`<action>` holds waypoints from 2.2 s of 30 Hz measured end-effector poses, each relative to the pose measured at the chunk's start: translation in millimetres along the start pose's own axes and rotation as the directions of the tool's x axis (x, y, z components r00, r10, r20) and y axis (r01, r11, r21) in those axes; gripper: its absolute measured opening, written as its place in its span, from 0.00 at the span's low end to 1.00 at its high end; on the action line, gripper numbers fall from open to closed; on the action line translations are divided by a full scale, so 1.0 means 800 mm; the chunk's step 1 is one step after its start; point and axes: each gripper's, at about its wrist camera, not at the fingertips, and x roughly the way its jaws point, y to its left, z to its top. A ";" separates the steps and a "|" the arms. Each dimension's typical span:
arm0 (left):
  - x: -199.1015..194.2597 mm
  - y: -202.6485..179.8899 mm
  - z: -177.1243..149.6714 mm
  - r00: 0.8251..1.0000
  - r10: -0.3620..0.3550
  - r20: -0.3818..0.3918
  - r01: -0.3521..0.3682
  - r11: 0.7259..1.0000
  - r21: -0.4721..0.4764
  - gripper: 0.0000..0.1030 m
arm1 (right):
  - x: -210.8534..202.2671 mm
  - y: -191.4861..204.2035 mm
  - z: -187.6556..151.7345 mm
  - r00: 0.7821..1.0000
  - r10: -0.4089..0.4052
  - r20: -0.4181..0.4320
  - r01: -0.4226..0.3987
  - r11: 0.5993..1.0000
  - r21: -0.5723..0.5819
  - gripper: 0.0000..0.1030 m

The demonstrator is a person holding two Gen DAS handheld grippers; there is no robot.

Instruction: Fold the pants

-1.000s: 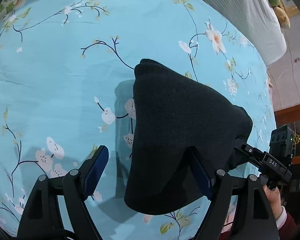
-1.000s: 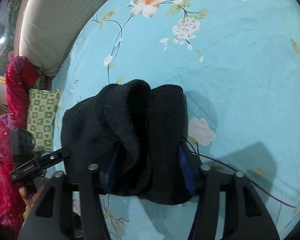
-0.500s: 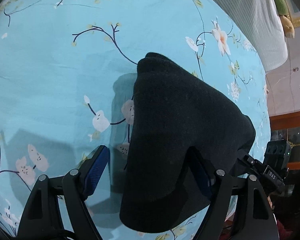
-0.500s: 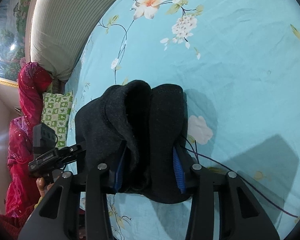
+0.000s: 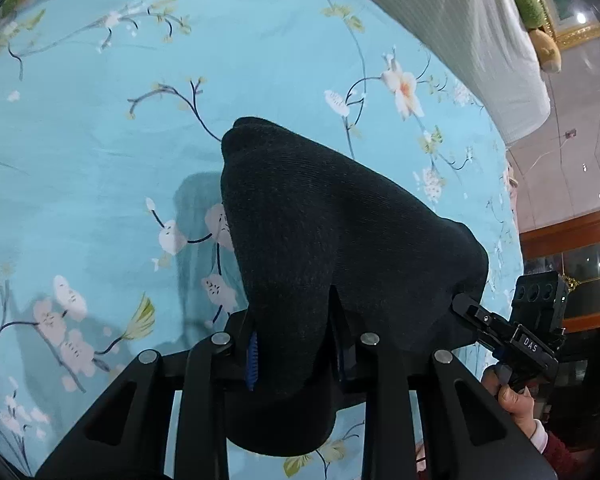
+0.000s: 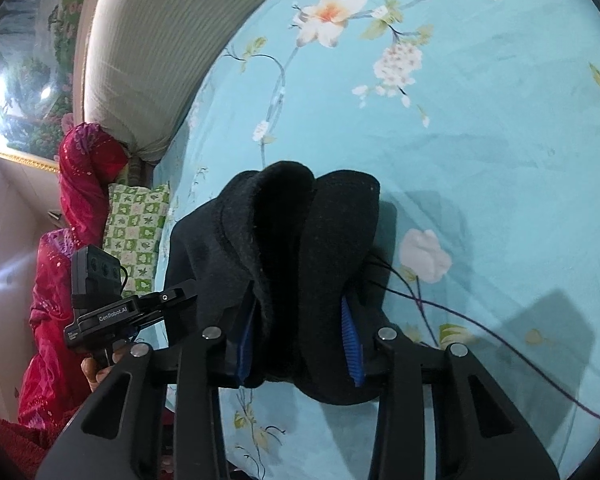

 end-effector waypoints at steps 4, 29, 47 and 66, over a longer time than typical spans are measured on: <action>-0.028 0.002 -0.006 0.999 0.030 0.042 -0.030 0.999 0.012 0.26 | 0.003 0.023 0.002 1.000 0.018 -0.009 -0.019 0.999 -0.045 0.37; -0.131 0.139 0.046 0.960 0.187 0.207 -0.163 0.979 -0.126 0.26 | 0.157 0.171 0.079 0.985 0.038 -0.170 -0.090 0.947 -0.310 0.37; -0.090 0.187 0.036 0.969 0.188 0.158 -0.163 0.974 -0.156 0.40 | 0.212 0.147 0.082 0.971 -0.042 -0.235 -0.035 0.948 -0.317 0.42; -0.104 0.165 0.009 0.917 0.350 0.194 -0.312 0.929 -0.199 0.64 | 0.204 0.169 0.070 0.976 -0.152 -0.155 0.074 0.905 -0.418 0.60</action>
